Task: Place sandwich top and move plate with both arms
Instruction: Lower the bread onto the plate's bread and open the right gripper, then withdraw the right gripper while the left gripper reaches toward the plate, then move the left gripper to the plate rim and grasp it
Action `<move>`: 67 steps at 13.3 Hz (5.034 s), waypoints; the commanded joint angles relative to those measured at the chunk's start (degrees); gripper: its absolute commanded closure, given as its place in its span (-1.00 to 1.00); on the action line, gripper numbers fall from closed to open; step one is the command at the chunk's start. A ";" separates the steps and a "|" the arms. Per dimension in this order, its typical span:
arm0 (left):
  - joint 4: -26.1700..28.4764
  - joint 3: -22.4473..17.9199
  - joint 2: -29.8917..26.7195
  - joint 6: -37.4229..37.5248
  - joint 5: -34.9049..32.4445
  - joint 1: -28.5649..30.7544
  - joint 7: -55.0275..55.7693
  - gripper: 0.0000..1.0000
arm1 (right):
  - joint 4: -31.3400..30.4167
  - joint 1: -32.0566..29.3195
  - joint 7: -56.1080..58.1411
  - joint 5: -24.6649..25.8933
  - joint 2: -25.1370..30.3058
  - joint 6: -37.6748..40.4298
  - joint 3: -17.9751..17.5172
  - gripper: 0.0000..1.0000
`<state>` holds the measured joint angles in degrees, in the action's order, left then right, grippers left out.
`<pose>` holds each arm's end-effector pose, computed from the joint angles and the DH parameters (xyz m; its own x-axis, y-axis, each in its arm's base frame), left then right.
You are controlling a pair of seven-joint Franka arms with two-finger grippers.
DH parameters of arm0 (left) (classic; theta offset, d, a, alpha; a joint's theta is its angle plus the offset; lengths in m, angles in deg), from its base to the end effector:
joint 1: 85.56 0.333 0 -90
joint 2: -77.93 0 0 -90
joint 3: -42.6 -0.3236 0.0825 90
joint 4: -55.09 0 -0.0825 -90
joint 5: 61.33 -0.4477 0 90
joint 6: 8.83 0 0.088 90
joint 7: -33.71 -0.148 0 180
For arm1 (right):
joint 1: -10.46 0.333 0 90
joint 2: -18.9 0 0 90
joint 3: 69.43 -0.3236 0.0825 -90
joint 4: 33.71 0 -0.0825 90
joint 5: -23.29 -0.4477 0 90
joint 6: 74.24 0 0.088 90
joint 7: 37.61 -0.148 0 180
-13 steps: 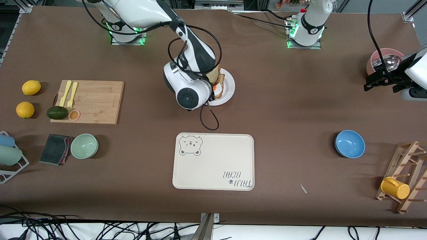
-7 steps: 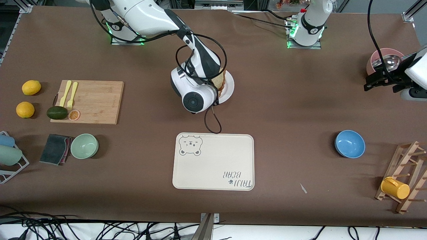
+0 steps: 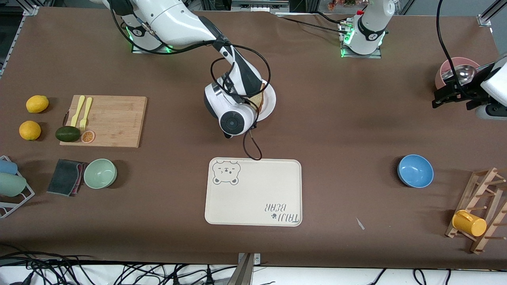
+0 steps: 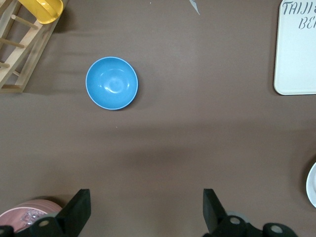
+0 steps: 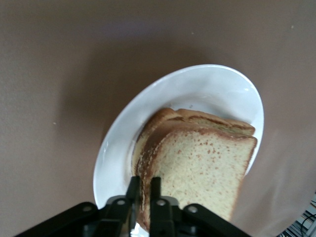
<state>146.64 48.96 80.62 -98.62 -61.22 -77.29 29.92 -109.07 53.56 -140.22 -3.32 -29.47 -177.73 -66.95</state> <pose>0.6260 0.0218 0.5473 0.9965 -0.0332 -0.0767 -0.0323 -0.9994 0.0122 0.5322 0.5358 0.1465 0.2352 -0.9376 -0.2561 -0.8417 -0.3282 0.4288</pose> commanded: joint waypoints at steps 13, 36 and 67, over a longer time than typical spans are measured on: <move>-0.67 0.41 0.03 0.76 -0.46 0.35 0.28 -1.00 | 9.62 -0.47 8.36 1.20 2.22 12.51 9.03 -1.00; 0.38 1.46 10.04 0.85 16.92 -0.36 -0.24 -1.00 | 3.30 -11.97 101.20 8.39 19.44 26.07 34.55 -1.00; 2.31 2.87 32.81 -14.88 46.56 -13.62 -22.04 -1.00 | -21.94 -47.76 112.27 23.53 50.66 8.65 0.50 -1.00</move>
<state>148.46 51.96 112.71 -112.25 -16.68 -89.78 9.62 -132.50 6.42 -29.23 21.66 21.43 -170.36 -67.18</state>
